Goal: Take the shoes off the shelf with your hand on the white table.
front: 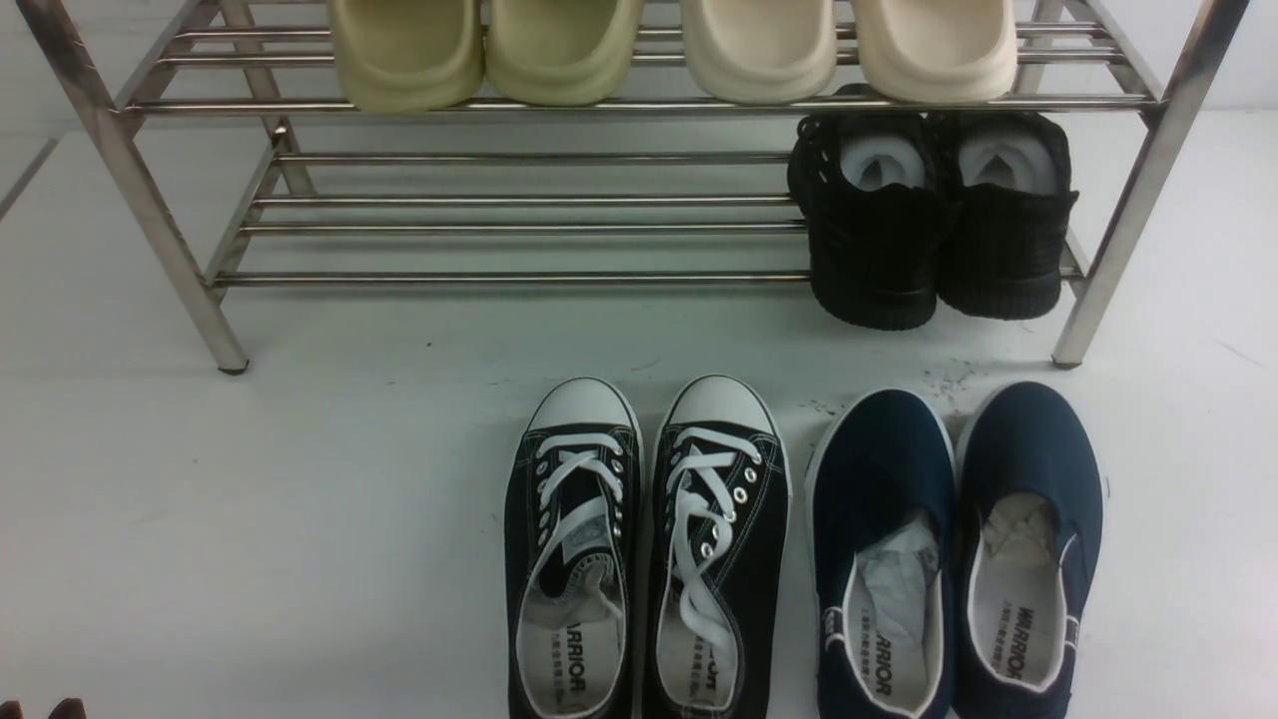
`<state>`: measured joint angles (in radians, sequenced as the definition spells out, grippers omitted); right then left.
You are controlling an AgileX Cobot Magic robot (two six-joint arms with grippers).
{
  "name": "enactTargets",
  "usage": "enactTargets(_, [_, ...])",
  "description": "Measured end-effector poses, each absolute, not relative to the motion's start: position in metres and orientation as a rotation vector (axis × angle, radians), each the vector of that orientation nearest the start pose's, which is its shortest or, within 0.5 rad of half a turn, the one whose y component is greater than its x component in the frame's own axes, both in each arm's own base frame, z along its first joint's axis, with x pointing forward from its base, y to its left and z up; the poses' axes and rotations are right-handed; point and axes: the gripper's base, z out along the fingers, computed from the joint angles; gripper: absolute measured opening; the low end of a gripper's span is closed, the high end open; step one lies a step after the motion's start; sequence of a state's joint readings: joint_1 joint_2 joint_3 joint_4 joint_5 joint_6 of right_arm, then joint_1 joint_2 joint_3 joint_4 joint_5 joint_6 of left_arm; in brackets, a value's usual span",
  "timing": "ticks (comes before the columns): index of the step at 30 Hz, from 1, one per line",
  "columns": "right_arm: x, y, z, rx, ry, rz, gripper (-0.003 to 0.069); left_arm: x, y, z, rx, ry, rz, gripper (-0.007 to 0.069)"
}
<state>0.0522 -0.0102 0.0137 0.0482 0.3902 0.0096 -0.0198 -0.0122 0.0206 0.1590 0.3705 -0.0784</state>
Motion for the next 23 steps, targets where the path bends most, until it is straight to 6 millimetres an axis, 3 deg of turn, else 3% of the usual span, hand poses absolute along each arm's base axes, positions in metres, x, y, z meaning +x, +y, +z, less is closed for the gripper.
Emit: enactTargets(23, [0.0518,0.0044,0.1741,-0.011,1.878,0.091,0.0098,0.0526,0.0042,0.174,0.044,1.858,0.088,0.0242])
